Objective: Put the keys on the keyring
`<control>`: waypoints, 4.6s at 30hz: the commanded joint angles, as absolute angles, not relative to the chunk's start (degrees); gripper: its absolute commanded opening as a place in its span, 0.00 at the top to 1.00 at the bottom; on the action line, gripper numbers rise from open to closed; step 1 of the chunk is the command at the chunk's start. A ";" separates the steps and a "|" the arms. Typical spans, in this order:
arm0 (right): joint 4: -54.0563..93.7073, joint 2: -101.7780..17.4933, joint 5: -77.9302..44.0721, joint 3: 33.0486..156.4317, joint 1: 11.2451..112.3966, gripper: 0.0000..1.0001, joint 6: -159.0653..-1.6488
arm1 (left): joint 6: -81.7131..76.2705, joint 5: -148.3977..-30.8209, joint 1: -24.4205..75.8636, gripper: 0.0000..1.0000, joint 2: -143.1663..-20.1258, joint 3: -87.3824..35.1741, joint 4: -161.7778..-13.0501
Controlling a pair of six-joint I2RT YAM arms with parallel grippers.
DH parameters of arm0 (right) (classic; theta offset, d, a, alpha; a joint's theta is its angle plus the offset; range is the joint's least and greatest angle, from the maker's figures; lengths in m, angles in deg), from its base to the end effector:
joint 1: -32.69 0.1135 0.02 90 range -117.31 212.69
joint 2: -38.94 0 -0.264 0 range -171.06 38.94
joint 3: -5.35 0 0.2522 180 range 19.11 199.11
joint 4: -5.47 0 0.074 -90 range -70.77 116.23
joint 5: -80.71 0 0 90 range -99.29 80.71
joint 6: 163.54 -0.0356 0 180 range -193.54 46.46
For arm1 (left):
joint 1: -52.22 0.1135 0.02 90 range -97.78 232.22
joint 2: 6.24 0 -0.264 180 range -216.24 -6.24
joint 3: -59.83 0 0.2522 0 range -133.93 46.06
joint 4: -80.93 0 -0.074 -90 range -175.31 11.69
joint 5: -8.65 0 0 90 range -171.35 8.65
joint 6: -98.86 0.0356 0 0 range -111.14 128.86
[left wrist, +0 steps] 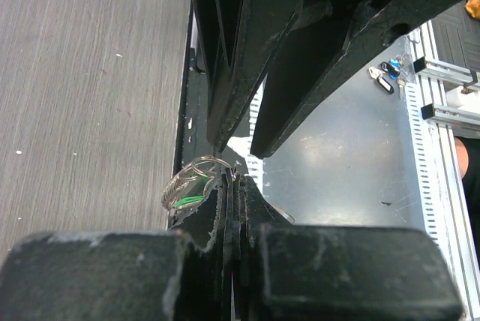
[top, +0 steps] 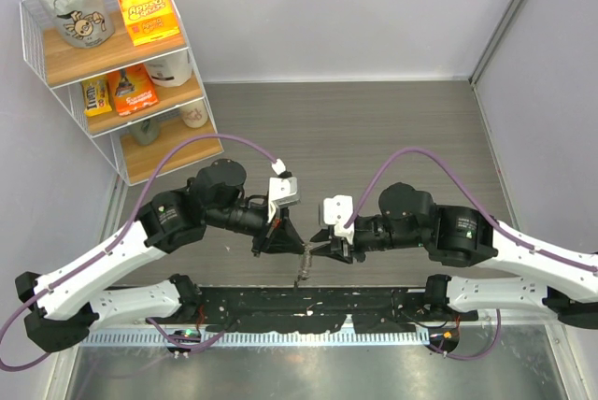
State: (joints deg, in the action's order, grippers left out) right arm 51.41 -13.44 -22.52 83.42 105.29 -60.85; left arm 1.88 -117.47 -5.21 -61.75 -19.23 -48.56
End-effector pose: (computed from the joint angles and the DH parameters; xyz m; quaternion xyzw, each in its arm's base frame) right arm 0.0485 0.1819 0.3943 -0.6005 0.5548 0.3655 0.4449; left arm 0.0864 -0.1742 0.3853 0.4920 0.6641 -0.4885 0.2797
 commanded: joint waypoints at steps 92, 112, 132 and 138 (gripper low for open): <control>0.77 0.09 -21.86 63.14 105.47 0.95 -68.18 | -11.36 -110.79 -5.52 0.66 -45.97 -5.79 -84.96; 0.16 -0.35 -21.59 63.40 105.47 0.95 -68.27 | -11.53 -112.64 -5.61 1.00 -46.85 -6.05 -86.28; 25.29 1.32 -18.52 71.31 105.47 0.65 -65.46 | -8.63 -110.79 -5.52 1.00 -46.67 -8.95 -77.67; 33.72 -1.05 -19.22 76.40 105.47 0.64 -62.74 | -7.23 -113.86 -5.61 1.00 -48.34 -11.23 -73.81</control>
